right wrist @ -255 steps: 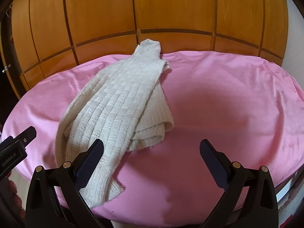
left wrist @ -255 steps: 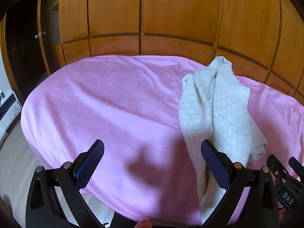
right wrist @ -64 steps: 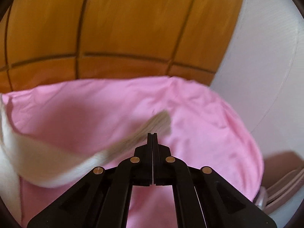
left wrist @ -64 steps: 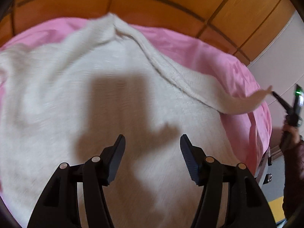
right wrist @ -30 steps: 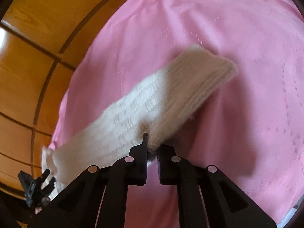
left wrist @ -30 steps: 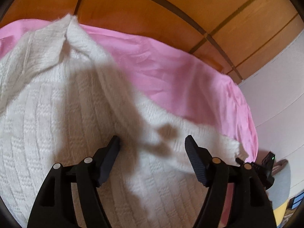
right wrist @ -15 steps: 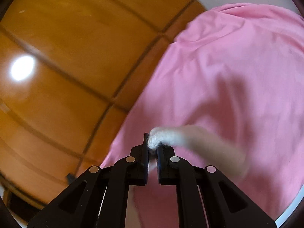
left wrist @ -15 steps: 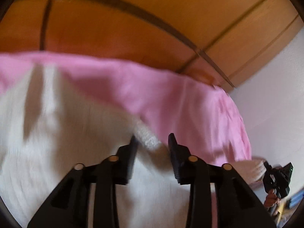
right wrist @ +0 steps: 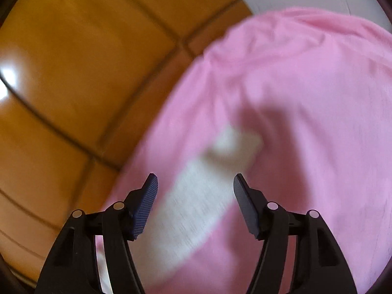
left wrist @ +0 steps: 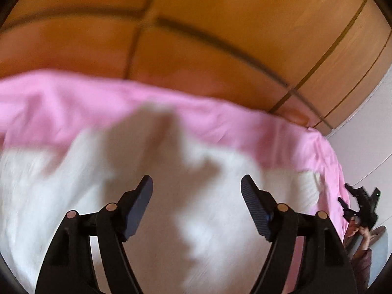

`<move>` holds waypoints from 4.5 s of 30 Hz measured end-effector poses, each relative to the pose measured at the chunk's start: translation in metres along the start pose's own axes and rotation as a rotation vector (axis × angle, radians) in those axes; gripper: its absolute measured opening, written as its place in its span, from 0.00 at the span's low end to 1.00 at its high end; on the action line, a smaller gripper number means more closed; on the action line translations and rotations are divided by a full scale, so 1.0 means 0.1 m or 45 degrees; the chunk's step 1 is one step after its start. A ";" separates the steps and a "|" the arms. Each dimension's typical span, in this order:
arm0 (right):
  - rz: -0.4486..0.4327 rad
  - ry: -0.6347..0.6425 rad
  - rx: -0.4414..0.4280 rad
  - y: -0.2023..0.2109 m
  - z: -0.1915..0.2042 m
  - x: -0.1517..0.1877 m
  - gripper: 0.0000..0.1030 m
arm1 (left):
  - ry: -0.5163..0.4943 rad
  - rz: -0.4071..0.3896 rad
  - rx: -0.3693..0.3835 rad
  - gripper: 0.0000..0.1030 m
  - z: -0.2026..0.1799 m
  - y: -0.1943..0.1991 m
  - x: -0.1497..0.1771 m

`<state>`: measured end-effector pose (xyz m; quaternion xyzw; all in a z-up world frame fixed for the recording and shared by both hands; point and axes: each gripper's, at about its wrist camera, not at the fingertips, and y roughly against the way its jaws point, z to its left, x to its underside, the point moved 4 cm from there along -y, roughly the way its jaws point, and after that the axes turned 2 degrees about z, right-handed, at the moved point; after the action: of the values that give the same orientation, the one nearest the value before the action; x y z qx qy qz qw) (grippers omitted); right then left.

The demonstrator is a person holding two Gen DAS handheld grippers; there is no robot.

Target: Fold small clothes

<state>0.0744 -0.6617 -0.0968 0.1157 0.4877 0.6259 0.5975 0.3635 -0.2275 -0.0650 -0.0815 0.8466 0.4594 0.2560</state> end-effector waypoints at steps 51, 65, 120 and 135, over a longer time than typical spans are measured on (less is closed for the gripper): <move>0.640 1.135 -0.219 -0.29 2.71 4.10 0.77 | 0.988 -0.355 -0.436 0.05 4.29 2.85 1.56; 0.510 1.333 -0.139 -0.45 2.76 4.40 0.97 | 0.810 -0.325 -1.082 0.07 4.54 3.92 1.67; 0.698 0.966 -0.095 1.21 0.75 3.11 0.32 | 0.254 -0.055 -0.158 0.54 1.59 2.61 2.66; 0.250 0.114 0.065 0.33 -0.08 0.84 0.42 | 0.094 0.007 -0.114 0.71 0.84 1.70 2.00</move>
<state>0.0254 -0.5868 -0.1131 0.1500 0.5162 0.6733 0.5077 0.1585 -0.0435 -0.0790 -0.1075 0.8343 0.4942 0.2195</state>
